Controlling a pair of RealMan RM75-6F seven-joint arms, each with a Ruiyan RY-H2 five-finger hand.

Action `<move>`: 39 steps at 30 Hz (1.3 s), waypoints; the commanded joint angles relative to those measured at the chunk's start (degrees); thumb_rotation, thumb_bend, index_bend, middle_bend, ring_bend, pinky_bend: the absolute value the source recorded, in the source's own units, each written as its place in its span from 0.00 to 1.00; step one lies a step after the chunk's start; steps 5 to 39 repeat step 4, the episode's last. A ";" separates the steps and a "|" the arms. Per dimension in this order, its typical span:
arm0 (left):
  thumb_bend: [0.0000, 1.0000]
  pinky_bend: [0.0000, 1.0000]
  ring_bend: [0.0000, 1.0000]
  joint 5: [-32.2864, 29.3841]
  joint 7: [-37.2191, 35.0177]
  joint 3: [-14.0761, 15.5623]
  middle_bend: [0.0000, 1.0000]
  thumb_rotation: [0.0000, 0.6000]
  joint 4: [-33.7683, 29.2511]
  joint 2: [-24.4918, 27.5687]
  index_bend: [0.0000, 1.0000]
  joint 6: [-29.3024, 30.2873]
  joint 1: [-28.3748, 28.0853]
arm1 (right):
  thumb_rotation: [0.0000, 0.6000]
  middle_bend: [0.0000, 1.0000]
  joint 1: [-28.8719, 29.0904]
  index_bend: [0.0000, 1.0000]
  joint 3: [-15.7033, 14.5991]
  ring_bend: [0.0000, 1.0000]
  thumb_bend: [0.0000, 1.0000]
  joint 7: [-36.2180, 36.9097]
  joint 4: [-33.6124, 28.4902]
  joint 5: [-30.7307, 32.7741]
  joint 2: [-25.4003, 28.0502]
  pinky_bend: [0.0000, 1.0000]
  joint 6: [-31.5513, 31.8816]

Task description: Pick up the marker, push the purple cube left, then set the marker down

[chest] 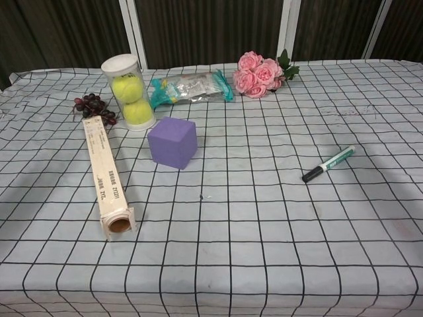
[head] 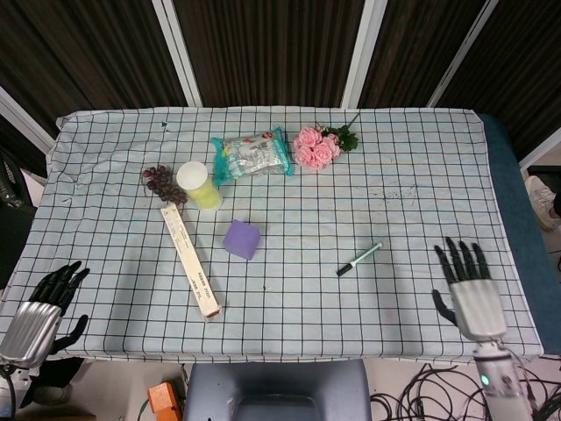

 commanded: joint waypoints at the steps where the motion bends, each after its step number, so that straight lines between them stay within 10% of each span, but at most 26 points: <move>1: 0.43 0.12 0.00 0.29 1.10 0.15 0.00 1.00 -0.15 -0.41 0.00 -0.28 -0.07 | 1.00 0.00 -8.27 0.04 -2.63 0.00 0.51 5.67 1.62 -5.58 1.84 0.00 6.05; 39: 0.44 0.12 0.00 0.43 2.22 0.10 0.00 1.00 -0.52 -0.73 0.00 -0.06 0.05 | 1.00 0.00 -8.29 0.03 -2.28 0.00 0.51 6.74 1.87 -5.53 2.83 0.00 3.52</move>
